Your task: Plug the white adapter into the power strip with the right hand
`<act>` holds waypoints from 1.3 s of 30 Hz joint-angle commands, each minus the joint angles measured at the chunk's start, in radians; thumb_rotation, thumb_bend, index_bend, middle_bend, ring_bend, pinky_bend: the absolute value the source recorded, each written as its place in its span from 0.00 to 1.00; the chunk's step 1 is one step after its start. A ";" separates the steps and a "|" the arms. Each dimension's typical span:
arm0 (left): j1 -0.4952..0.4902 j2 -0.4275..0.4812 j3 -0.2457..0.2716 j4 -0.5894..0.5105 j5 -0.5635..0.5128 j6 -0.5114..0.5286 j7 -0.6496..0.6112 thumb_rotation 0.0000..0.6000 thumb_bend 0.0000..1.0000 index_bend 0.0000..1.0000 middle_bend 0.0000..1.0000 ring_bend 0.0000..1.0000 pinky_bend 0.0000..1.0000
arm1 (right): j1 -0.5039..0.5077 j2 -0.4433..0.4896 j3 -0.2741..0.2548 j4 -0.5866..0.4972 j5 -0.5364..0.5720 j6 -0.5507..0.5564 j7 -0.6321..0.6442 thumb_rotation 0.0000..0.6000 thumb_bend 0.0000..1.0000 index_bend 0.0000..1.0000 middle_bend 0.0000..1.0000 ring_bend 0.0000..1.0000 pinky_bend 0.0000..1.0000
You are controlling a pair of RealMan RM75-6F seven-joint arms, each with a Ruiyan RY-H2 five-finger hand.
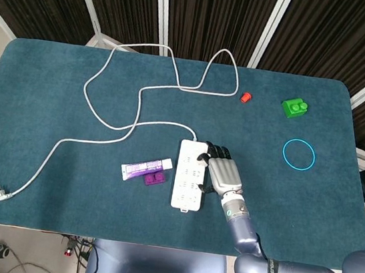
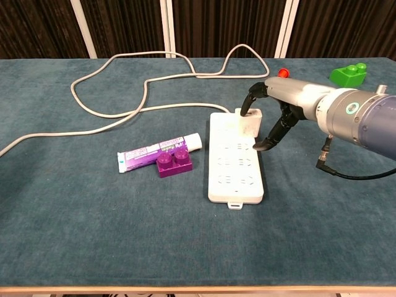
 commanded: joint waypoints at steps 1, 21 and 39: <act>0.000 0.000 0.000 0.000 0.000 0.000 0.000 1.00 0.17 0.20 0.01 0.00 0.08 | -0.001 -0.001 0.000 0.003 0.002 -0.002 0.003 1.00 0.28 0.32 0.02 0.06 0.04; 0.003 0.002 0.000 -0.001 0.002 0.006 -0.005 1.00 0.17 0.20 0.01 0.00 0.08 | -0.098 0.133 0.118 -0.133 -0.214 0.135 0.215 1.00 0.28 0.17 0.02 0.03 0.03; 0.007 0.003 0.009 -0.009 0.019 0.009 -0.008 1.00 0.17 0.19 0.01 0.00 0.08 | -0.613 0.243 -0.318 0.070 -1.012 0.632 0.544 1.00 0.28 0.16 0.02 0.02 0.02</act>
